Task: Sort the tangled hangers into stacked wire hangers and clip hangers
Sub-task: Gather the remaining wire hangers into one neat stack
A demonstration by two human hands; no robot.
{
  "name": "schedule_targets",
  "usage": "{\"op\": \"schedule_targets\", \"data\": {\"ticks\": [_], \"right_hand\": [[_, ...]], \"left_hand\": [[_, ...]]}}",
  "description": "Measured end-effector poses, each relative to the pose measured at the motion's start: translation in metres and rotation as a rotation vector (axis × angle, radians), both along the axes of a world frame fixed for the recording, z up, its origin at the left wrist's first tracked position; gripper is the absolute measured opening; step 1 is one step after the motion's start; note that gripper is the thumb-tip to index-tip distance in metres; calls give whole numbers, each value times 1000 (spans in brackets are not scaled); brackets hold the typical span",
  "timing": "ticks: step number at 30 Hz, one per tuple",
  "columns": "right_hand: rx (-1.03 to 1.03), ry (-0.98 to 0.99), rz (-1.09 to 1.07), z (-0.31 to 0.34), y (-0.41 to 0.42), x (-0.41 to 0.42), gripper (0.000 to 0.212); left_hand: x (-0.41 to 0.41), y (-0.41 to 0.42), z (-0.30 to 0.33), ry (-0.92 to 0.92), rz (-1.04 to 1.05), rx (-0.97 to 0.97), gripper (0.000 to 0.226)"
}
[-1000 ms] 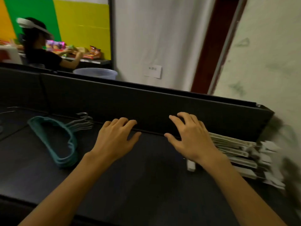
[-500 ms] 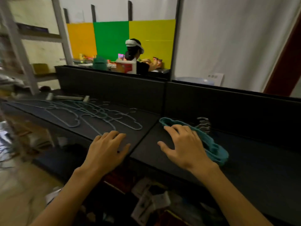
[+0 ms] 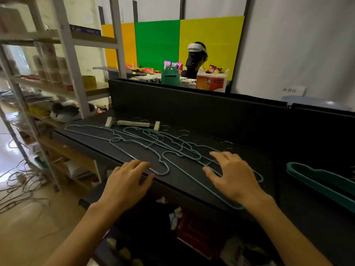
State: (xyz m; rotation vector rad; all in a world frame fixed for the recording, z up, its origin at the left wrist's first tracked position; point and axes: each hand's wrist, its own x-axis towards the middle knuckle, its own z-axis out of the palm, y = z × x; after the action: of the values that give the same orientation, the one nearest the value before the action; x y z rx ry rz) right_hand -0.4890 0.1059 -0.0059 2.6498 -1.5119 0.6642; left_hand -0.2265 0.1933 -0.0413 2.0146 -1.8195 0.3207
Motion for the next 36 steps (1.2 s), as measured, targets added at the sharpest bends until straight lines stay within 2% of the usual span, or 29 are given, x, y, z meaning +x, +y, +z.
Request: {"op": "schedule_targets", "data": {"ticks": [8, 12, 15, 19, 25, 29, 32, 36], "right_hand": [[177, -75, -136, -4, -98, 108, 70], [302, 51, -190, -18, -122, 159, 84], [341, 93, -270, -23, -135, 180, 88], [438, -83, -356, -19, -138, 188, 97], [301, -137, -401, -3, -120, 202, 87], [265, -163, -415, 3, -94, 197, 84], [217, -169, -468, 3, -75, 190, 83], [190, -189, -512, -6, -56, 174, 79]], "left_hand": [[144, -113, 5, 140, -64, 37, 37], [197, -157, 6, 160, -110, 58, 34], [233, -189, 7, 152, -175, 38, 30], [268, -234, 11, 124, -269, 45, 32], [284, -292, 9, 11, -401, 248, 41], [285, -309, 5, -16, -435, 329, 37], [282, -315, 4, -15, -454, 268, 35], [260, -314, 6, -6, -577, 35, 40]]}}
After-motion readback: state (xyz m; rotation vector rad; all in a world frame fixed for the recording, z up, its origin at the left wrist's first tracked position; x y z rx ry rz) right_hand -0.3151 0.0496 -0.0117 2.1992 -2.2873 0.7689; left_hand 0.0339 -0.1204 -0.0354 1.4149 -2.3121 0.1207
